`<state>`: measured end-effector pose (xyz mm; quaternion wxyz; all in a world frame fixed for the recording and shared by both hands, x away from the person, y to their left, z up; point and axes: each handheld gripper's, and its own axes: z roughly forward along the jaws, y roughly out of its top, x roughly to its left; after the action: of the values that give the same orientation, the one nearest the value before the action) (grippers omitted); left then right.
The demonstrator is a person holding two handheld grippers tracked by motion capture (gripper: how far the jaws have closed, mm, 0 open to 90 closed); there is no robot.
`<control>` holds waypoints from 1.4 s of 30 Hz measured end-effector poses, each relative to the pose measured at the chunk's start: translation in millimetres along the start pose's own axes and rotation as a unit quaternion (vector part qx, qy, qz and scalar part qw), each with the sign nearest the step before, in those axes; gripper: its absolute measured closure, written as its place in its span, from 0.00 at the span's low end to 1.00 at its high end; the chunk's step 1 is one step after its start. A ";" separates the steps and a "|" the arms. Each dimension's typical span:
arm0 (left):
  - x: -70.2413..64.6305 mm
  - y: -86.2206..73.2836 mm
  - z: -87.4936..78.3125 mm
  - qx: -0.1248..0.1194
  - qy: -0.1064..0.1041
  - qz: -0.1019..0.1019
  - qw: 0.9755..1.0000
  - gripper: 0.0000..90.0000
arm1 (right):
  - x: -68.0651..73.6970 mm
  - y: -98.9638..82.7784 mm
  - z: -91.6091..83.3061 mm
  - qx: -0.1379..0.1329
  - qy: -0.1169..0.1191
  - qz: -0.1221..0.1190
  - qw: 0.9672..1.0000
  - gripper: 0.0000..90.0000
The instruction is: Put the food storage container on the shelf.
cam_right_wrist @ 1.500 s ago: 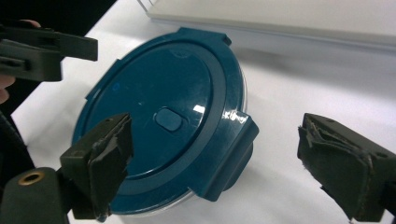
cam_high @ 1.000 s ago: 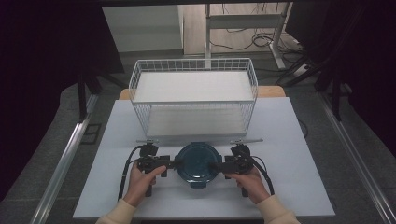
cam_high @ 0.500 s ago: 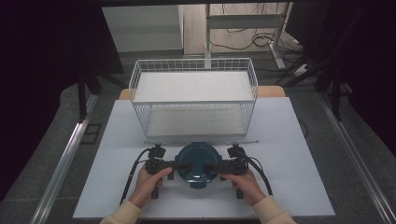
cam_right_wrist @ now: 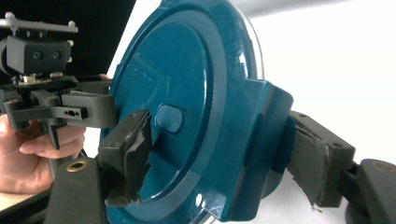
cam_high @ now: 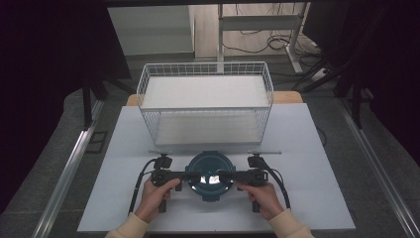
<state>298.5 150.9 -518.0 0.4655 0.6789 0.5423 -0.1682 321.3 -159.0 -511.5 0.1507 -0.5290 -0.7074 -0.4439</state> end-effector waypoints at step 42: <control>-41.7 -5.8 -37.1 -0.057 0.010 0.094 0.994 0.47 | 33.7 -5.0 -35.6 -0.061 0.017 -0.095 0.993 0.42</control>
<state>268.3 156.9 -471.1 0.5117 0.7009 0.4894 -0.0864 294.4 -166.5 -470.9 0.0868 -0.4600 -0.7234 -0.5074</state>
